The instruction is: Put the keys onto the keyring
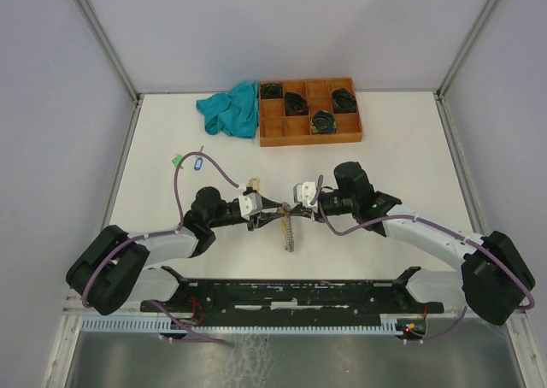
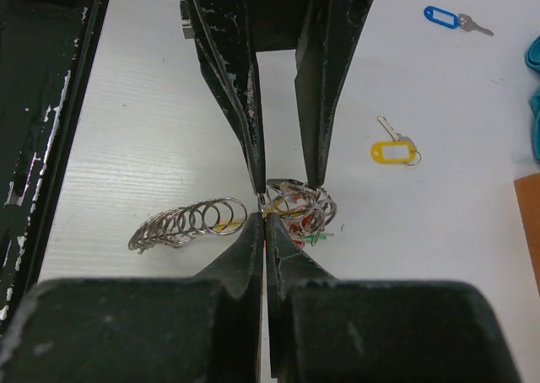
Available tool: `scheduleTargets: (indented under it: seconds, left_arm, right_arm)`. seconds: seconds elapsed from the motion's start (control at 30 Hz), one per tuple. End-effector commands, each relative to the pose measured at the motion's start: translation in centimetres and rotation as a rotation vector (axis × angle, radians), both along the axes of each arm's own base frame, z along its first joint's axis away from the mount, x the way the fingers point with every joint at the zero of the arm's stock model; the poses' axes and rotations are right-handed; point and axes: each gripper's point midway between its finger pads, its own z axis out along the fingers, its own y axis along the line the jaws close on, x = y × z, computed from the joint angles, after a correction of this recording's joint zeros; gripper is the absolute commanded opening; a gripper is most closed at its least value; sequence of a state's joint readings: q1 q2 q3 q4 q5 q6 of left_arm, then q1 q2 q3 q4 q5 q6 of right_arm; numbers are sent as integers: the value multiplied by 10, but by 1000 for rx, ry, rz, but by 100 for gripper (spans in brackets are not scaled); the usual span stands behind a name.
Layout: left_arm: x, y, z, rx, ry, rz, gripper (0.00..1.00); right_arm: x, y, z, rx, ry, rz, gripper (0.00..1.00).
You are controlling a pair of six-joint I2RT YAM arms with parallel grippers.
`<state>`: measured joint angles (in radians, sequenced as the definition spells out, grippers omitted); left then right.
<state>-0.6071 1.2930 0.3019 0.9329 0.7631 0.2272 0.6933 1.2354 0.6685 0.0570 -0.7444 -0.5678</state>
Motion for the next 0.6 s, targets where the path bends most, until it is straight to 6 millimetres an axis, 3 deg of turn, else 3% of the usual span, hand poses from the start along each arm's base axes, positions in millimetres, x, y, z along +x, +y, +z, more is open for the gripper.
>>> scheduleTargets:
  seconds: [0.0, 0.23, 0.57]
  left_arm:
    - [-1, -2, 16, -2, -165, -41, 36]
    - [-2, 1, 30, -17, -248, -17, 36]
    - [-4, -3, 26, -11, -236, -45, 32]
  right_arm:
    - [9, 10, 41, 55, -138, 65, 3]
    - [15, 11, 36, 1, -145, 71, 3]
    - [18, 13, 45, 13, -172, 79, 3]
